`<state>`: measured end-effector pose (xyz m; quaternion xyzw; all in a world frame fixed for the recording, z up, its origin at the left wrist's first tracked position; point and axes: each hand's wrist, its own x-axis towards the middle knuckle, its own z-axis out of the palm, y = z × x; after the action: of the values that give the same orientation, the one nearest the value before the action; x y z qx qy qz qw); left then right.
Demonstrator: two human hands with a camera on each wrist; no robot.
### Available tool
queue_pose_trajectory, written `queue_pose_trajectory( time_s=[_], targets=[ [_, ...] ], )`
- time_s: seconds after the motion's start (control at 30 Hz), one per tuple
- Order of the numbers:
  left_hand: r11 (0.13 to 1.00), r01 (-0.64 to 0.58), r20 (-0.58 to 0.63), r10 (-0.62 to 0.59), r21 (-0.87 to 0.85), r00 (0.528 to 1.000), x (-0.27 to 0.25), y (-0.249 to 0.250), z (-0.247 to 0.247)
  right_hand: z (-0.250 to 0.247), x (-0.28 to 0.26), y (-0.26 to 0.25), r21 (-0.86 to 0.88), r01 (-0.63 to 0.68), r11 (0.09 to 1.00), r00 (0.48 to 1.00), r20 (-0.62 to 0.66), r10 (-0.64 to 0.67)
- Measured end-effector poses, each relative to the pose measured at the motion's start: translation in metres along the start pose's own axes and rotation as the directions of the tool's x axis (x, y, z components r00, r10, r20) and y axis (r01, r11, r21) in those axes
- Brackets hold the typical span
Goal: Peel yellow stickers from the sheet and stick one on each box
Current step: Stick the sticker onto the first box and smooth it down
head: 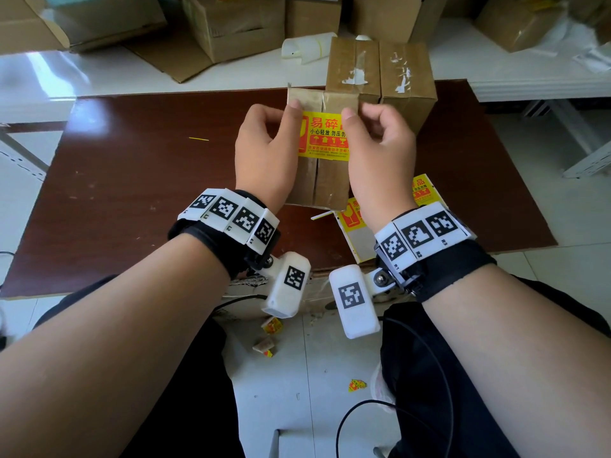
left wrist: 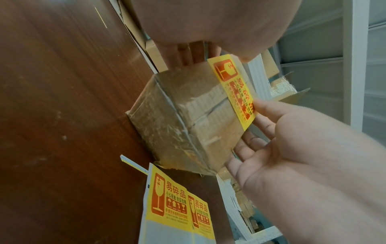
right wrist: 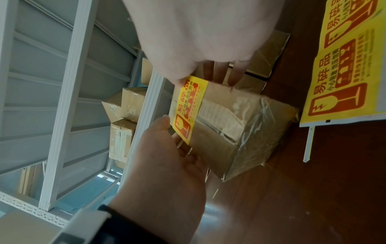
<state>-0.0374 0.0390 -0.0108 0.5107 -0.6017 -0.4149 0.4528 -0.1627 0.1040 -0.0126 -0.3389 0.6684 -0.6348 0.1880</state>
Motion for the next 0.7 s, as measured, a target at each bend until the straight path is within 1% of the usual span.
queue_pose_trajectory(
  time_s=[0.17,0.27,0.6,0.7],
  targets=[
    [1.000,-0.017,-0.002,0.017,-0.008,1.000,-0.0018,-0.0014,0.0003,-0.0020,0.0015,0.0007,0.033,-0.033,0.999,0.999,0.004,0.033],
    [1.000,-0.022,0.003,0.022,-0.001,1.000,-0.0038,-0.0005,0.0004,-0.0024,-0.0006,-0.0015,0.043,-0.032,0.999,0.999,0.012,0.031],
    [1.000,-0.023,0.018,0.023,-0.020,1.000,-0.0025,-0.0009,0.0004,0.0039,-0.0048,-0.0010,-0.036,-0.045,0.998,0.999,0.019,0.046],
    [0.999,-0.024,0.021,0.025,-0.022,0.999,-0.0028,-0.0011,0.0006,0.0037,-0.0039,-0.0005,-0.035,-0.057,0.998,0.998,0.018,0.057]
  ],
)
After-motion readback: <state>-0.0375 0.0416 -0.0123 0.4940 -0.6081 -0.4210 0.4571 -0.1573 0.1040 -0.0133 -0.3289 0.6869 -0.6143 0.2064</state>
